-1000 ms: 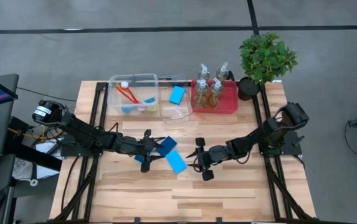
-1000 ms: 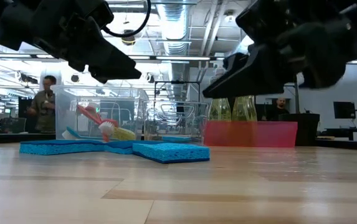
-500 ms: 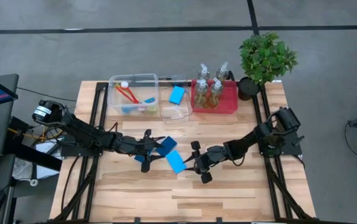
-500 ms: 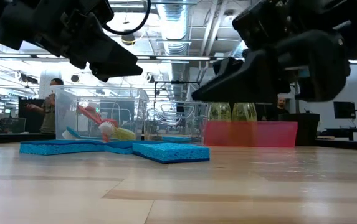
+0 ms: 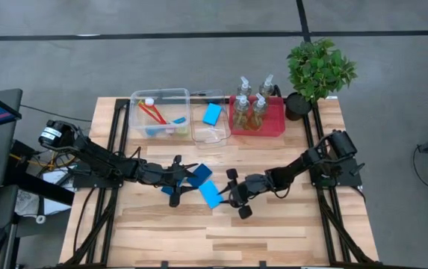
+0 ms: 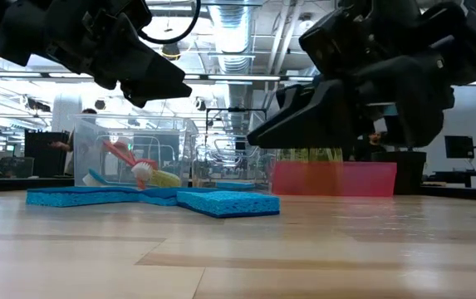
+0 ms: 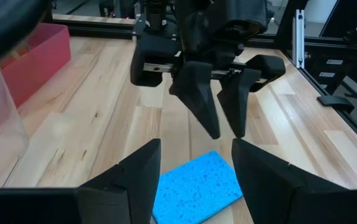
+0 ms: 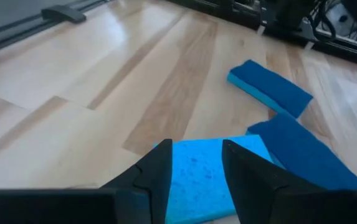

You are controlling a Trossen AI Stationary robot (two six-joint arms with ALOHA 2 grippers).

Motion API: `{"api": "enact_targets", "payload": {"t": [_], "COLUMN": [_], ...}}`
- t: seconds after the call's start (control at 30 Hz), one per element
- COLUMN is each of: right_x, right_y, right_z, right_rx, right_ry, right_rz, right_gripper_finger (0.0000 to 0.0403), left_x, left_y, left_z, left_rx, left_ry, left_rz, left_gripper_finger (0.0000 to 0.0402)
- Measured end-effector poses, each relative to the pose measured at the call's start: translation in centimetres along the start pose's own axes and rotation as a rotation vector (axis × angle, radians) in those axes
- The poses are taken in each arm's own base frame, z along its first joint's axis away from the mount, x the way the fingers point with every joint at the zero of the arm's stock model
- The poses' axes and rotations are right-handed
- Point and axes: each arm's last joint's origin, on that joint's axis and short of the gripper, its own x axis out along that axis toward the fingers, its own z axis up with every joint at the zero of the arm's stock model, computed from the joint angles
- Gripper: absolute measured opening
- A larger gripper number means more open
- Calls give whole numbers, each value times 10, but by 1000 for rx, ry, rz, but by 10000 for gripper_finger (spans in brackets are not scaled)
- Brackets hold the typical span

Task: Pick & Place Kitchen Sink Supplies
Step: Put the blue sponge into the transparent bin

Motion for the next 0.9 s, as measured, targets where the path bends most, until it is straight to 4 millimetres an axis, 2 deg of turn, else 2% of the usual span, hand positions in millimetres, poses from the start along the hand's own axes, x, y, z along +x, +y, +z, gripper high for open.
{"api": "enact_targets", "payload": {"t": [0.57,0.8,0.9], "right_x": [0,12,14], "right_y": [0,1,-4], "right_z": [-3,-29,-32], "right_rx": [32,32,33], "right_ry": [29,95,87], "right_rz": [29,45,33], "right_gripper_finger": [134,137,136], "left_x": [0,0,0], "left_y": [0,0,0], "left_z": [1,1,1], "left_rx": [-2,-2,-2], "left_ry": [-7,-7,-8], "left_rz": [-1,-2,-2], "left_gripper_finger": [200,198,198]}}
